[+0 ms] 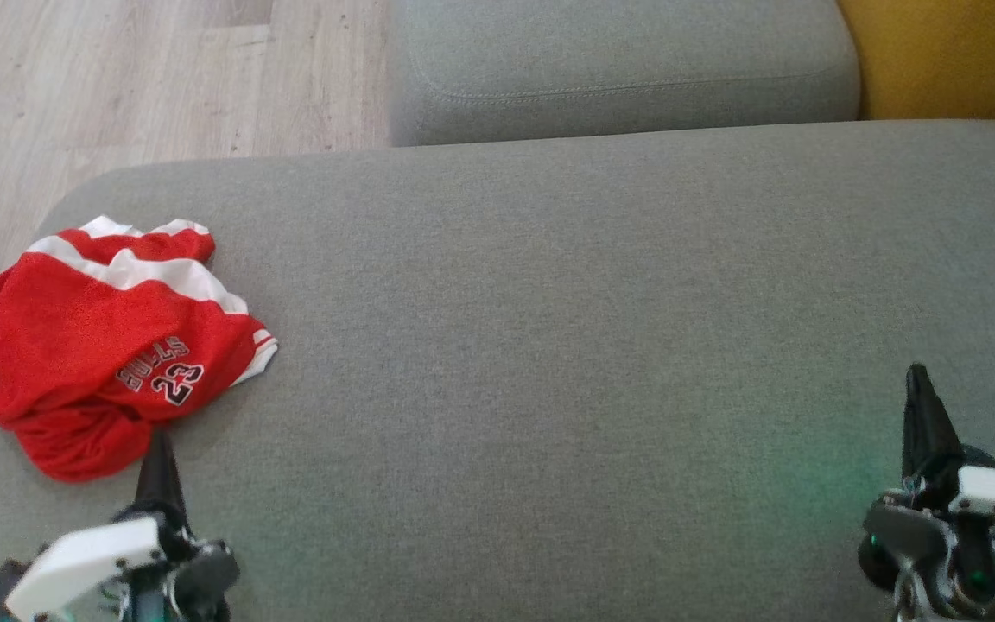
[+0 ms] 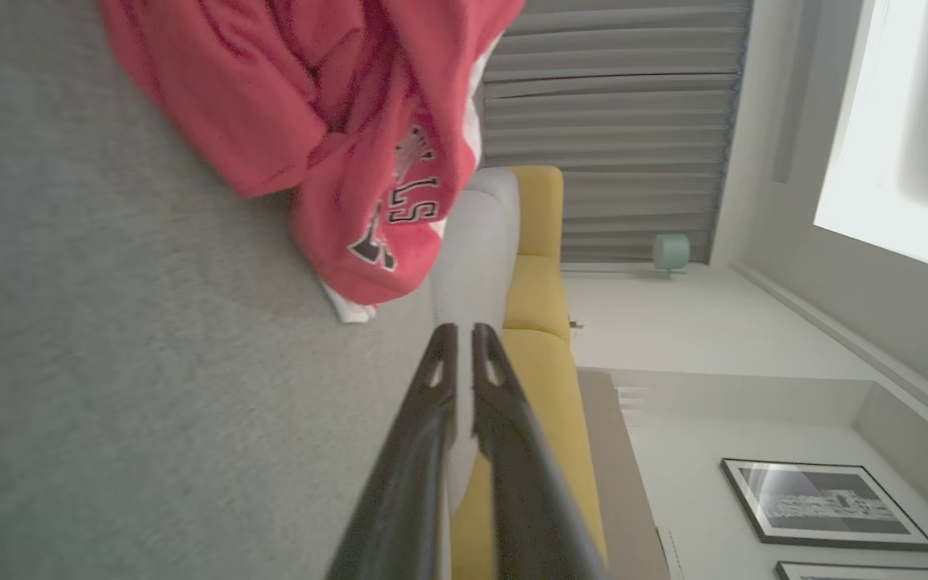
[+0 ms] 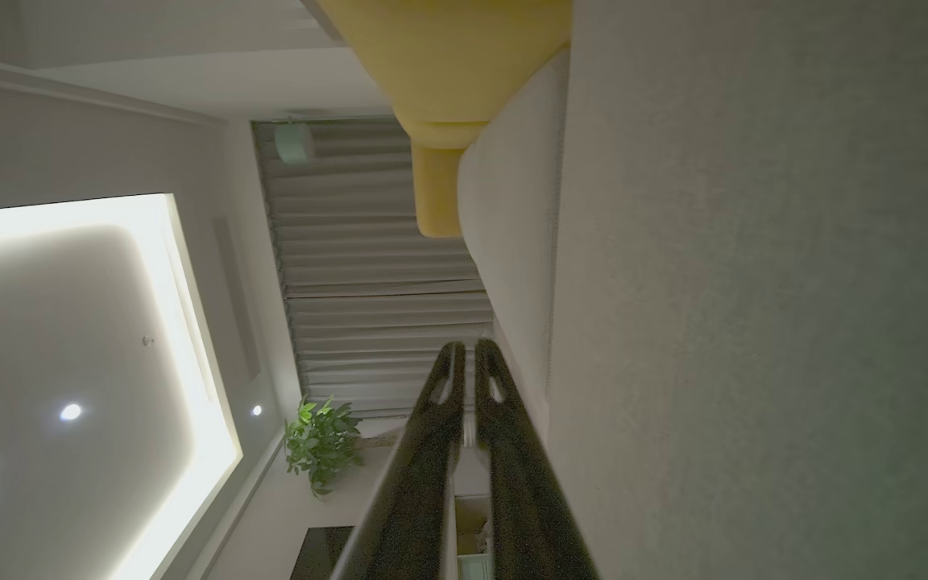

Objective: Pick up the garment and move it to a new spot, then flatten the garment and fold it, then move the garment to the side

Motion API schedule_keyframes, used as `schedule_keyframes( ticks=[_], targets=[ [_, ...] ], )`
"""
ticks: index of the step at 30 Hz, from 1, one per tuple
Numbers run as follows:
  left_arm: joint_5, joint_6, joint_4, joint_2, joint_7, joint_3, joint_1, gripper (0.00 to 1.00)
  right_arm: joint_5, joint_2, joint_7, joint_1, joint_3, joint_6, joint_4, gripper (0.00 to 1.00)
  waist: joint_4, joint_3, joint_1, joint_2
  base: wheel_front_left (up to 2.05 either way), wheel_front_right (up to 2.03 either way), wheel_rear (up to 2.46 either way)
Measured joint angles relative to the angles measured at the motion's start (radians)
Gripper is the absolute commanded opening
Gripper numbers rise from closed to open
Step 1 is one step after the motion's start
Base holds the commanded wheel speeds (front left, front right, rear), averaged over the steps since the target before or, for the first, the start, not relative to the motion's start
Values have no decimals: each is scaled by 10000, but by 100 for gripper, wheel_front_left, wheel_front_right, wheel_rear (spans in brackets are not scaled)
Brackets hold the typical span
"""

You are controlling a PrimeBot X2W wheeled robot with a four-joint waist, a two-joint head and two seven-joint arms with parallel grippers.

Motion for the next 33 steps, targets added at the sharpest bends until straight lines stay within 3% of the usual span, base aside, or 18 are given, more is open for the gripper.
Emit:
schedule_keyframes(
  ticks=[6,14,33],
  targets=[
    [0,0,717,-52,-13,-104,599,100,0,50,-10,625,23,-10,740,100,0,-3,0,0,0,0,0],
    [63,0,738,-63,-161,-286,745,100,-144,52,-174,785,295,-10,746,100,12,-139,0,0,0,0,0],
    [2886,238,73,-65,-773,-721,802,100,-3350,50,-736,903,924,-10,420,100,54,-453,0,0,0,0,0]
  ],
)
